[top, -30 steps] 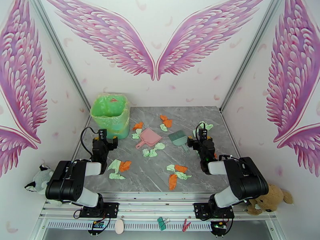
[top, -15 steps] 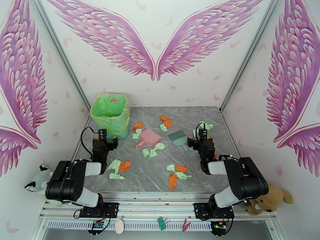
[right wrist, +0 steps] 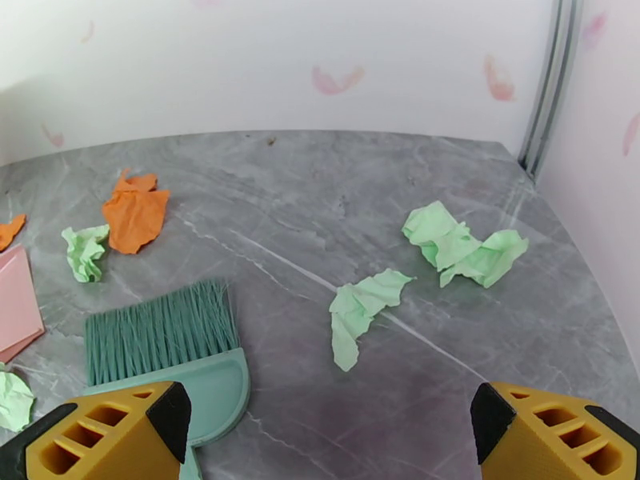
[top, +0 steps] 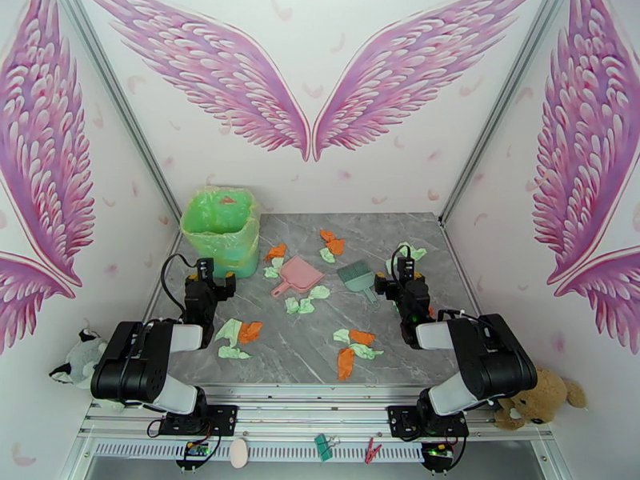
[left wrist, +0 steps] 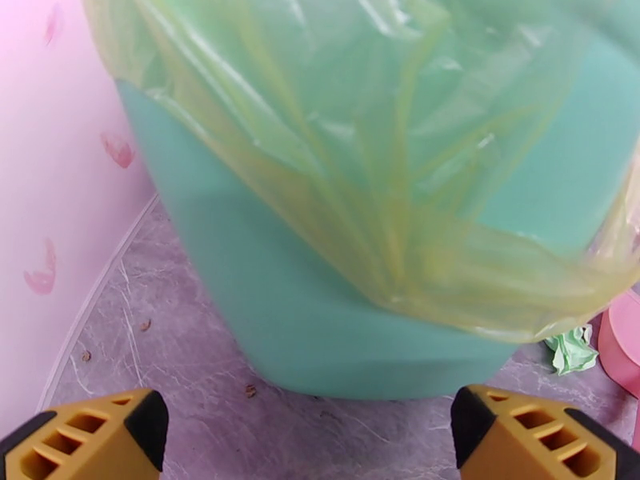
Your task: Sweep away the paper scraps from the table
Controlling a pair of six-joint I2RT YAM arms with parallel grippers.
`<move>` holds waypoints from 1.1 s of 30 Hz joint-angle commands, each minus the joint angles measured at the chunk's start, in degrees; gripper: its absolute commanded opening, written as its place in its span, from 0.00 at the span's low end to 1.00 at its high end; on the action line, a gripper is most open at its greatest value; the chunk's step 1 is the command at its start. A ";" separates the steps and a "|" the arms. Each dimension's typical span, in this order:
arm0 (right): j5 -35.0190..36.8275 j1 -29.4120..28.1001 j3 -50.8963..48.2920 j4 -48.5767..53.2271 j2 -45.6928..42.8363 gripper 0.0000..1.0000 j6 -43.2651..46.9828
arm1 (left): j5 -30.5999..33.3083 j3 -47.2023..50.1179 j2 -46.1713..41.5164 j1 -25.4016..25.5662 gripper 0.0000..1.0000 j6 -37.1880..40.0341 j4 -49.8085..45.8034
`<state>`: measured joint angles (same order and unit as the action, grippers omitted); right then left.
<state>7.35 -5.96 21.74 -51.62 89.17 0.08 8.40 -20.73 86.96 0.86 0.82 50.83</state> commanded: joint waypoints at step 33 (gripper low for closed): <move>-2.86 -2.74 26.12 82.55 -18.19 0.99 -12.28 | -10.70 -6.95 -36.87 -1.04 0.99 -22.43 -39.23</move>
<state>7.62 -8.16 44.47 19.77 65.84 -13.30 5.85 -32.01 54.76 0.01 -15.86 15.53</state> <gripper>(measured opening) 0.987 0.988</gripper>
